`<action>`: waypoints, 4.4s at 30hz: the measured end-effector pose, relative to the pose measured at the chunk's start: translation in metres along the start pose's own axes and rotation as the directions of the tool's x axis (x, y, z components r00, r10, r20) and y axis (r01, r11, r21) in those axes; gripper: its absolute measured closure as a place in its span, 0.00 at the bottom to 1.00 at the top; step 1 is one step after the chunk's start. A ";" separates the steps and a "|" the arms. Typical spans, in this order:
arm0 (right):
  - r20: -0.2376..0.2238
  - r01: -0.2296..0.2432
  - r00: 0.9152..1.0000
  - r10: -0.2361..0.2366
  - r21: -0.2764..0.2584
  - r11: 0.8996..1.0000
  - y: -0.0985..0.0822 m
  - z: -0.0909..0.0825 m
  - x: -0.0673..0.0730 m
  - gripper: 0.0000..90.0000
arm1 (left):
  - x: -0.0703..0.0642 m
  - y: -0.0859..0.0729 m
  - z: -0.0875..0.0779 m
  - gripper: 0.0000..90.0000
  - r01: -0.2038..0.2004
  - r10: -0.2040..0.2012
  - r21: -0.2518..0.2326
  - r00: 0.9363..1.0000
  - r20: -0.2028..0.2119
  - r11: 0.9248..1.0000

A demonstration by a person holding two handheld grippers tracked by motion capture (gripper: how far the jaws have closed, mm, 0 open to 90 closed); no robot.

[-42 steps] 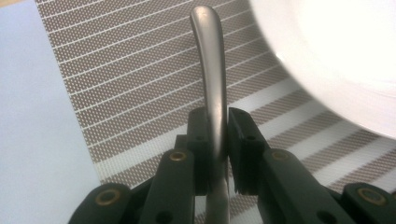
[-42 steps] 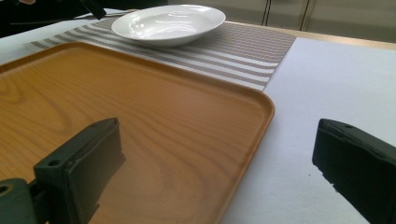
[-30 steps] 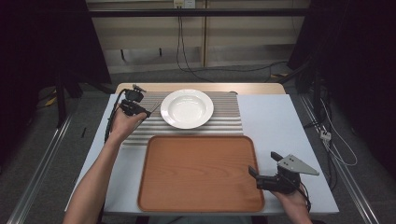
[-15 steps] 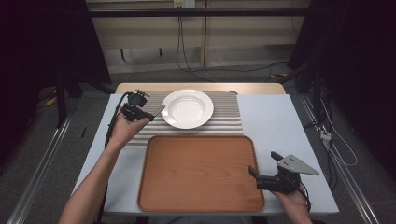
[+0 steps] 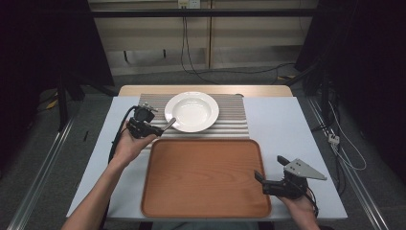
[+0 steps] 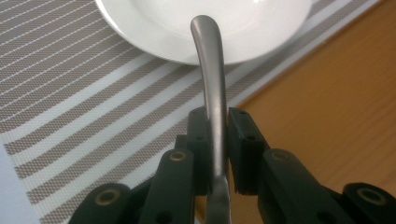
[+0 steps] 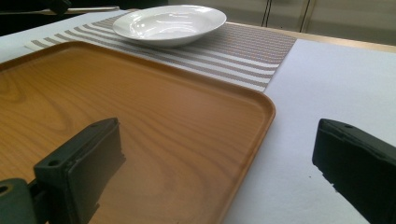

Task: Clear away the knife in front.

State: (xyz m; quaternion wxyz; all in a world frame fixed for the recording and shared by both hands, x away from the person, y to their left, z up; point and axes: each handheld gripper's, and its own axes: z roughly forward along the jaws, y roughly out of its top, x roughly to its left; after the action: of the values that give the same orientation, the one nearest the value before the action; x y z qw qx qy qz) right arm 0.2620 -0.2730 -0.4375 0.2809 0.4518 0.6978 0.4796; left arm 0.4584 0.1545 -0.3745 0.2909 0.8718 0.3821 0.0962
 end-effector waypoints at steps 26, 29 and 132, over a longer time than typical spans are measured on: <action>-0.001 0.008 1.000 -0.008 0.003 1.000 0.001 0.000 0.001 0.02 | -0.068 -0.038 0.003 0.89 -0.064 0.062 0.042 0.997 0.038 0.997; -0.004 0.008 1.000 -0.008 0.000 1.000 0.001 0.000 0.002 0.02 | -0.071 -0.042 0.008 0.89 -0.070 0.067 0.062 0.996 0.054 0.996; -0.036 0.025 0.999 -0.025 0.021 0.999 0.000 0.001 0.005 0.02 | -0.086 -0.045 0.044 1.00 -0.146 0.143 0.022 0.983 0.112 0.989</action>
State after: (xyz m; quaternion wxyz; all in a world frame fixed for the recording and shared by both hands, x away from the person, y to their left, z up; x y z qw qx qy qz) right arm 0.2608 -0.2684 -0.4377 0.2696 0.4376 0.7134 0.4764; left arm 0.3886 0.0973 -0.4314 0.2906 0.9056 0.3026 0.0629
